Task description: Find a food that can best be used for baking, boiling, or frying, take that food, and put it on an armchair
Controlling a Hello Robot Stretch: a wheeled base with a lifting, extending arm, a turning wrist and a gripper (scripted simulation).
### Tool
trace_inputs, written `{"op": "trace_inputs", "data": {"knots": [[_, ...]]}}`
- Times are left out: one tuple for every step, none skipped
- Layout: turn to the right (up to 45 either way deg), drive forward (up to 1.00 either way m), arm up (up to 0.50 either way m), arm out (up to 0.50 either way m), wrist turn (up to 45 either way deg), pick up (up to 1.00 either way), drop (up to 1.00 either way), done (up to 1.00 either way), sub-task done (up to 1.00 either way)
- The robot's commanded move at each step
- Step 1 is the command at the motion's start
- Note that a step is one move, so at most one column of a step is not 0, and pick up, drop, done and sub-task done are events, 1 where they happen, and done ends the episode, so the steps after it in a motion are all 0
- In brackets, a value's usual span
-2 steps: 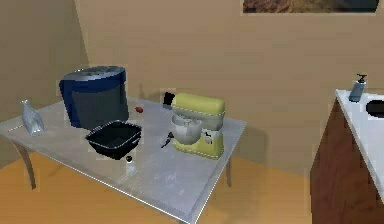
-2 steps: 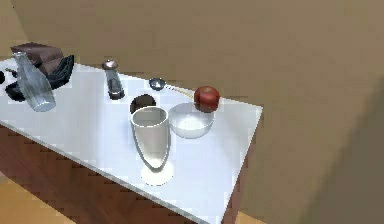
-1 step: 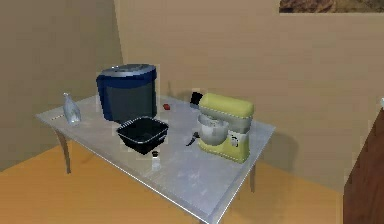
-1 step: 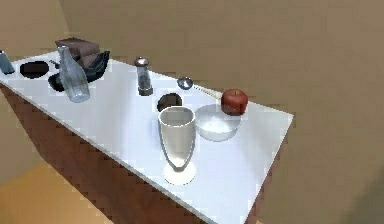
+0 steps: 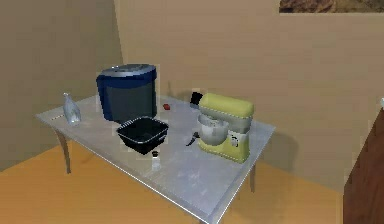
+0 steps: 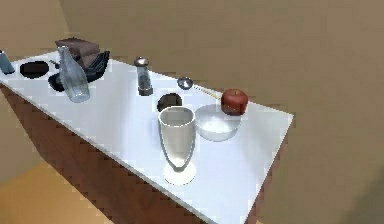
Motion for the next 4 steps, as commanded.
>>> {"op": "trace_inputs", "data": {"knots": [[0.0, 0.00, 0.38, 0.00, 0.0, 0.00, 0.00, 0.00, 0.00], [0.0, 0.00, 0.00, 0.40, 0.0, 0.00, 0.00, 0.00, 0.00], [0.0, 0.00, 0.00, 0.00, 45.0, 0.00, 0.00, 0.00, 0.00], [0.0, 0.00, 0.00, 0.00, 45.0, 0.00, 0.00, 0.00, 0.00]]}}
